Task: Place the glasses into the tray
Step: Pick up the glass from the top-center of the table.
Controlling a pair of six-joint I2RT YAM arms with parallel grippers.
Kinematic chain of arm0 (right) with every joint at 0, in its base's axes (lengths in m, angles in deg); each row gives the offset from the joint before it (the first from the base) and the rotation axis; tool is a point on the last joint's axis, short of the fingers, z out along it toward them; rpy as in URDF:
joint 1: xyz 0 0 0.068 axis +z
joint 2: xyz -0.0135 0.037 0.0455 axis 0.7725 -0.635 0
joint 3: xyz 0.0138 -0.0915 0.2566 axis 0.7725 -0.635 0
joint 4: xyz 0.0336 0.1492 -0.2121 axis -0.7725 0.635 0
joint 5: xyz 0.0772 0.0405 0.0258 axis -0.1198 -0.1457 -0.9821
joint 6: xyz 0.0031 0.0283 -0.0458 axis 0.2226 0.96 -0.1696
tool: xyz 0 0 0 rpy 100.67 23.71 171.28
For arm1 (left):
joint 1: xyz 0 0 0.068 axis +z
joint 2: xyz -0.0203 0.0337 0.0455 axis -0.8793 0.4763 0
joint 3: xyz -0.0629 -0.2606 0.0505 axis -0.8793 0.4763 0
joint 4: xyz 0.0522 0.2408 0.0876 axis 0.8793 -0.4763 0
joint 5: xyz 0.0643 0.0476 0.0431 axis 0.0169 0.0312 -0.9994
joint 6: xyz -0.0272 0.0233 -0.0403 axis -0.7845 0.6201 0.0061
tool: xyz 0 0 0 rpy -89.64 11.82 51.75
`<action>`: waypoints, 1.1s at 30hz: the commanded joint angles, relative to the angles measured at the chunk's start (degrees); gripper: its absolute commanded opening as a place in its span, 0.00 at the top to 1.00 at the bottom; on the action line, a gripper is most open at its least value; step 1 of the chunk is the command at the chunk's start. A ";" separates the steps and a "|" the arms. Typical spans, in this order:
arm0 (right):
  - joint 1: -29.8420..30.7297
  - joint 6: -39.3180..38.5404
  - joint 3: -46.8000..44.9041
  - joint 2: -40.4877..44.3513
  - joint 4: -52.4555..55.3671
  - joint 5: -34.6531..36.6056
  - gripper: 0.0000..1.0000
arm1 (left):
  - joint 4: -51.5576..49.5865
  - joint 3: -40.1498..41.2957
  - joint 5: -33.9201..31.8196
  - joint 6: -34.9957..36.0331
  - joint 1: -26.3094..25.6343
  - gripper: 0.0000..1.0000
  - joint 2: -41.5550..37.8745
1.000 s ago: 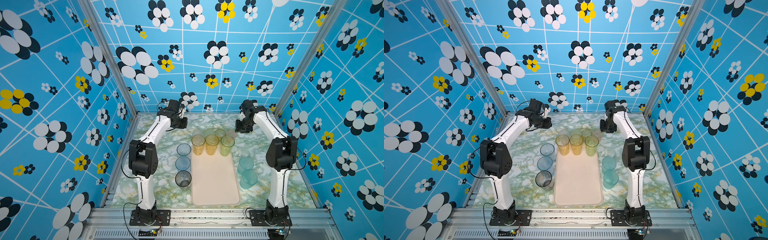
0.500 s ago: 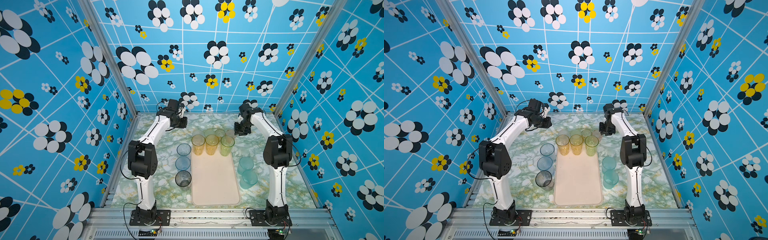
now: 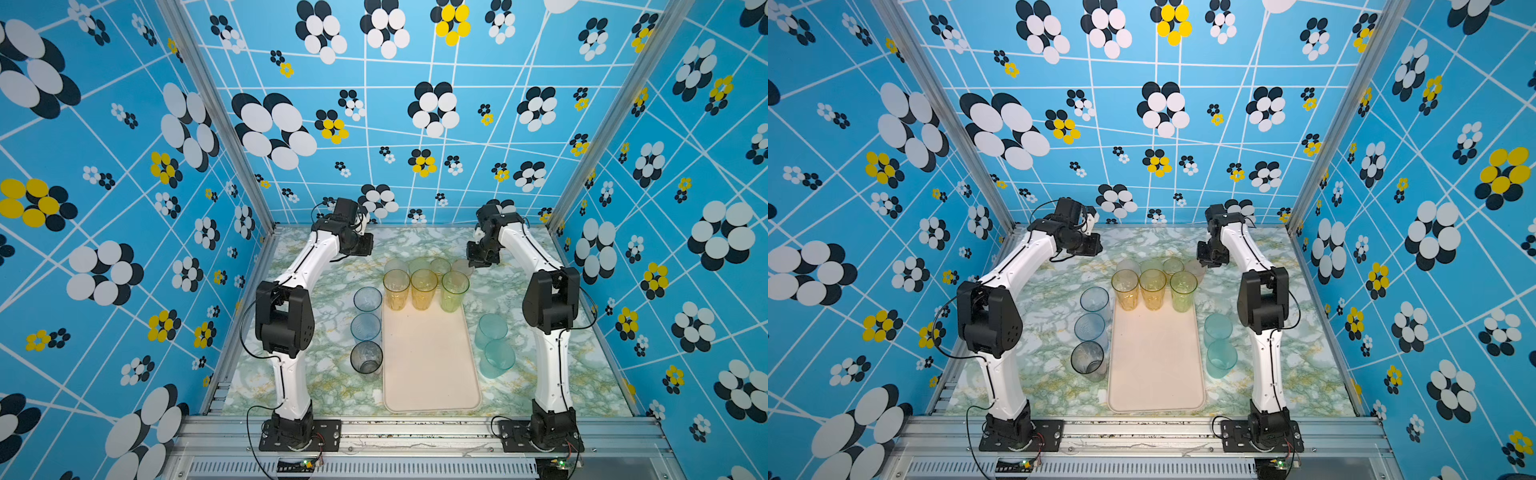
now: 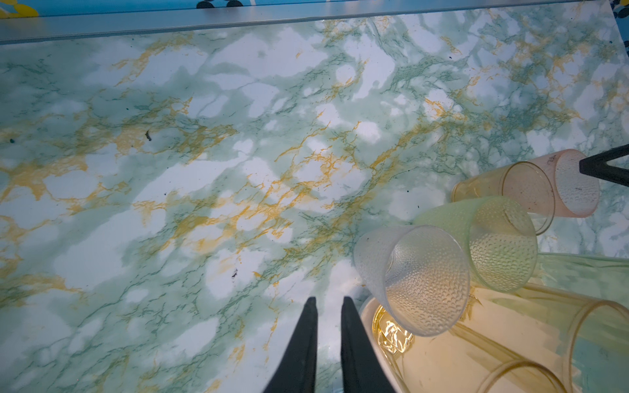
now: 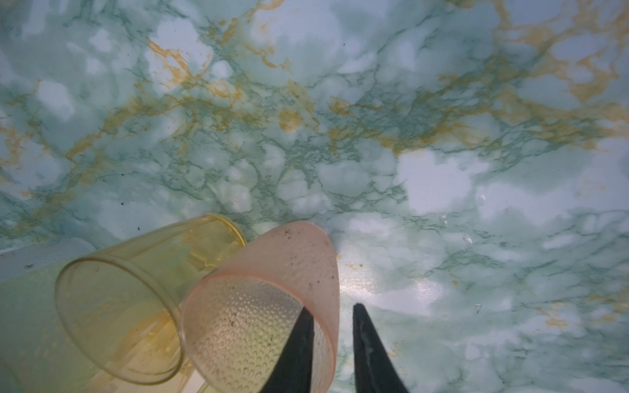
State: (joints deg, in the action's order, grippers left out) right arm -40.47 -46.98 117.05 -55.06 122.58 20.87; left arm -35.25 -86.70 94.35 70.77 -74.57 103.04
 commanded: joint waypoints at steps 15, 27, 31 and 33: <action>1.25 -1.47 4.39 -2.97 5.26 1.21 0.83 | 1.35 2.04 1.67 -0.04 1.45 0.83 -1.41; 1.67 -1.60 4.09 -3.34 5.91 2.17 0.96 | 2.11 3.96 1.93 -0.03 1.88 0.83 -2.69; 1.79 -1.72 3.31 -1.91 5.43 4.24 0.97 | 2.38 4.57 2.00 0.01 2.00 0.83 -3.33; 1.84 -1.58 2.43 -0.78 4.90 5.41 0.98 | 2.41 4.89 2.02 0.05 2.00 0.83 -3.57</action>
State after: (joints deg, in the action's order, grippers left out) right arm -39.07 -48.43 120.38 -57.49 125.99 22.86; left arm -33.13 -82.72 95.36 70.79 -73.17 102.82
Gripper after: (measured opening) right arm 0.059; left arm 0.168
